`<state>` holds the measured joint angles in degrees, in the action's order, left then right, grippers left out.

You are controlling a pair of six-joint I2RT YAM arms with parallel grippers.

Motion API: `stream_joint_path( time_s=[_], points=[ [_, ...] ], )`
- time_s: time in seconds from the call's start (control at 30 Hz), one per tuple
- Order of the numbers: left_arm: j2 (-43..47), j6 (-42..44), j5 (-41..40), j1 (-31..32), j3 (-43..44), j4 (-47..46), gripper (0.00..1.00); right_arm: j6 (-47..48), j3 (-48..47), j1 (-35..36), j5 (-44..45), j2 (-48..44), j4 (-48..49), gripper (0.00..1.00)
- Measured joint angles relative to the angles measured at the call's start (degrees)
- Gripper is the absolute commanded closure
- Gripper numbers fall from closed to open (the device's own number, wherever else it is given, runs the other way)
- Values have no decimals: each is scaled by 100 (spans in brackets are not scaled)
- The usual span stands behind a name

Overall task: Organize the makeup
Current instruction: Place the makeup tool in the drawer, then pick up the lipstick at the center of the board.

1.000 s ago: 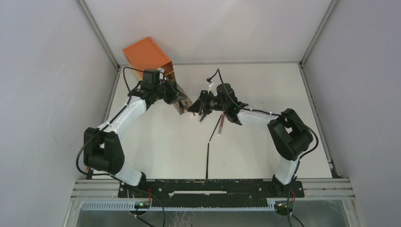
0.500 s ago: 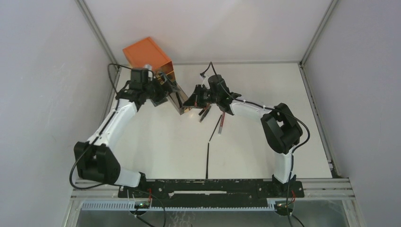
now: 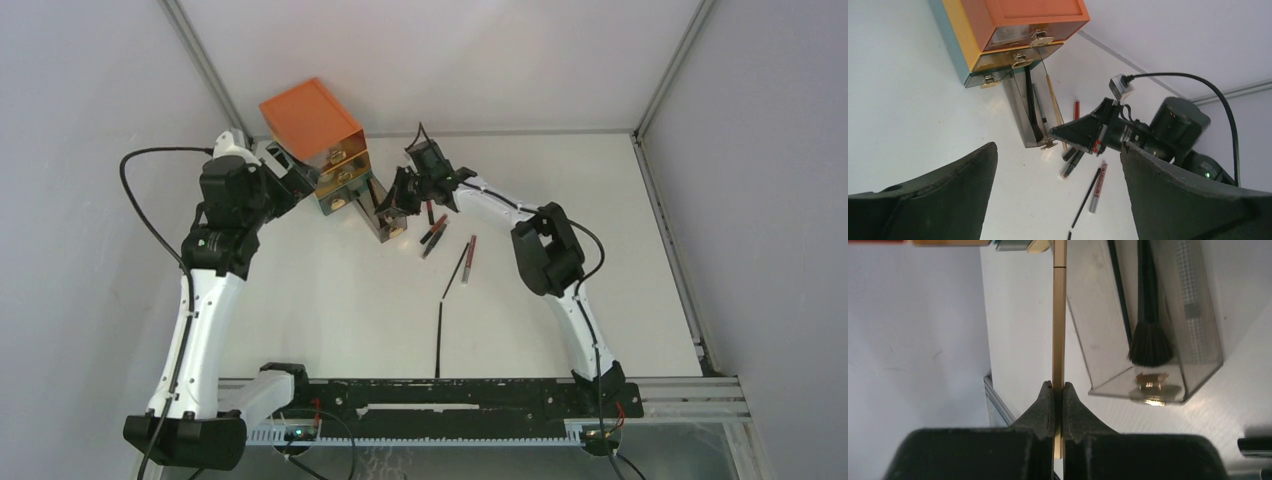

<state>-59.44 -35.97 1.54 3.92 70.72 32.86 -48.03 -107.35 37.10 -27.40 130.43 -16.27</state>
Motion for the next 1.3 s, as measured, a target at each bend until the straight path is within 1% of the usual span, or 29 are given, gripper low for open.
stream_joint_path(
  time_s=[0.03, 0.07, 0.1, 0.13, 0.17, 0.2, 0.27, 0.3, 0.43, 0.5, 0.6, 0.7, 0.8, 0.87, 0.93, 1.0, 1.1, 1.3],
  points=[
    [33, 22, -39, 0, 0, 11, 5, -2, -232, 0, 26, 153, -144, 100],
    [55, 46, -59, 0, 0, 33, 4, -4, -549, 0, 57, 345, -358, 98],
    [66, 52, -85, 0, -11, 42, 4, -9, -909, 0, 83, 568, -562, 90],
    [74, 59, -107, 0, -15, 68, 4, -11, -1276, 0, 111, 793, -726, 77],
    [76, 63, -125, 0, -22, 90, 4, -13, -1526, -4, 138, 949, -852, 59],
    [87, 72, -140, 0, -31, 96, 3, -33, -1790, -17, 160, 1093, -1005, 49],
    [122, 103, -149, 0, -59, 122, 3, -61, -2074, -26, 210, 1246, -1233, 34],
    [140, 109, -151, 0, -66, 133, 2, -61, -2120, -26, 251, 1259, -1318, 30],
    [208, 188, -142, 0, -66, 162, 0, 39, -2033, -31, 538, 1147, -1462, 28],
    [221, 225, -125, 0, -66, 164, 0, 136, -1526, -66, 748, 789, -1427, 28],
    [232, 354, -85, 13, -101, 153, 0, 297, -330, -127, 1119, -149, -1220, 28],
    [273, 516, -155, 157, -256, 168, 0, 490, 927, -282, 1596, -1298, -1082, 28],
    [289, 669, -385, 584, -437, 175, 0, 564, 2124, -573, 2264, -2417, -988, 30],
    [286, 756, -501, 944, -581, 181, 0, 527, 2636, -728, 2634, -2824, -1045, 35],
    [273, 802, -579, 1237, -726, 177, 0, 431, 2986, -887, 3097, -2951, -1222, 40],
    [243, 807, -610, 1427, -831, 175, 0, 306, 3154, -914, 3383, -2841, -1414, 44],
    [188, 804, -619, 1576, -970, 162, 0, 173, 3289, -763, 3609, -2540, -1652, 45],
    [184, 804, -723, 1600, -1073, 146, 0, 111, 3327, -435, 3635, -2269, -1740, 47]
  ],
)
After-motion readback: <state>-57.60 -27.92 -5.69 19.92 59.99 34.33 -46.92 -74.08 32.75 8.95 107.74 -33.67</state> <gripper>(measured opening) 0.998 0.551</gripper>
